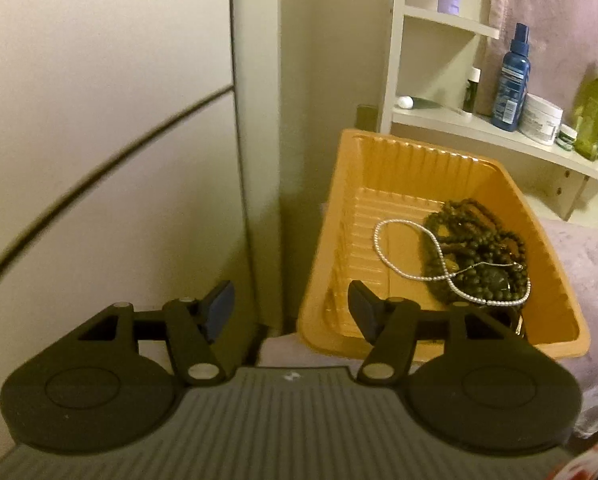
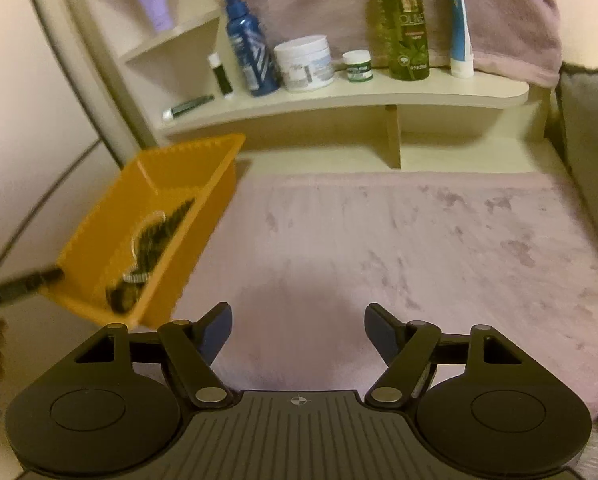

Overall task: Organize jewelry
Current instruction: 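Release the tray rim with the left tool and withdraw both tools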

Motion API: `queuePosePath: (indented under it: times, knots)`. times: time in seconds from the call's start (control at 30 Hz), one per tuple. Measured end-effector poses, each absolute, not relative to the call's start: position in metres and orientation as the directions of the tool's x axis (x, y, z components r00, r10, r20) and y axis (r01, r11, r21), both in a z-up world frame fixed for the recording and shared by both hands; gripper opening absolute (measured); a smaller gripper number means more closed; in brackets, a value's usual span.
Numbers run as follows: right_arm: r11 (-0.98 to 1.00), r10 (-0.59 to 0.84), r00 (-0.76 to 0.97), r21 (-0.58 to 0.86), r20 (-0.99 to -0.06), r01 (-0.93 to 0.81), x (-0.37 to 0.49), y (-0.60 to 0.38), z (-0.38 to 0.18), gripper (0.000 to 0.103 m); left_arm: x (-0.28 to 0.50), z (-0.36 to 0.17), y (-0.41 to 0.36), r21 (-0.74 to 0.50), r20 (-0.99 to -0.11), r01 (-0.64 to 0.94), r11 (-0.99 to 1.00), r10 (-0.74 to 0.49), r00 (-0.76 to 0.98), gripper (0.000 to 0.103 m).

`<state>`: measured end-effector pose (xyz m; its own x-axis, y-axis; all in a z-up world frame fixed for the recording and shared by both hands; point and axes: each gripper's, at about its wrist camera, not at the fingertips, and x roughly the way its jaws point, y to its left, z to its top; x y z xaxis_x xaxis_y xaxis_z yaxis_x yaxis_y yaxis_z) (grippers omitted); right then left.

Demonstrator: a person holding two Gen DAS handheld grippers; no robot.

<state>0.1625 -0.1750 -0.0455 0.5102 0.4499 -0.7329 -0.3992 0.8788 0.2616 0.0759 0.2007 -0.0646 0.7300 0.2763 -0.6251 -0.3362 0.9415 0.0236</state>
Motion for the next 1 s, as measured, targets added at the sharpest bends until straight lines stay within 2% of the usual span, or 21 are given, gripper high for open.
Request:
queuePosePath:
  times: [0.07,0.1,0.2,0.3,0.4,0.57,0.7,1.0]
  knots:
    - [0.891,0.409,0.532,0.199,-0.741,-0.408,0.152,-0.174,-0.043,0.073,0.070,-0.052,0.189,0.075,-0.619,-0.326,0.942,0.300,0.726,0.065]
    - [0.895,0.393,0.544,0.173,-0.742,-0.411,0.146,-0.174,-0.041,0.073,0.067,-0.046,0.182,0.102,-0.616,-0.312,0.945,0.306,0.726,0.071]
    - [0.901,0.377,0.561,0.150,-0.737,-0.408,0.134,-0.176,-0.038,0.073,0.061,-0.029,0.158,0.145,-0.615,-0.267,0.953,0.299,0.730,0.081]
    - [0.909,0.370,0.569,0.161,-0.734,-0.384,0.124,-0.181,-0.033,0.073,0.053,-0.015,0.130,0.139,-0.602,-0.236,0.962,0.271,0.751,0.089]
    - [0.921,0.354,0.585,0.163,-0.730,-0.354,0.114,-0.187,-0.025,0.073,0.047,-0.006,0.107,0.100,-0.605,-0.216,0.971,0.232,0.762,0.092]
    - [0.919,0.377,0.584,0.213,-0.719,-0.331,0.097,-0.200,-0.010,0.073,0.041,-0.001,0.065,0.047,-0.649,-0.163,0.986,0.154,0.745,0.092]
    - [0.923,0.366,0.565,0.211,-0.740,-0.322,0.083,-0.203,-0.005,0.073,0.034,-0.001,0.041,-0.052,-0.679,-0.123,0.991,0.055,0.732,0.091]
    - [0.937,0.341,0.537,0.230,-0.772,-0.264,0.062,-0.219,-0.004,0.073,0.017,-0.010,0.000,-0.036,-0.705,-0.057,0.998,0.015,0.710,0.088]
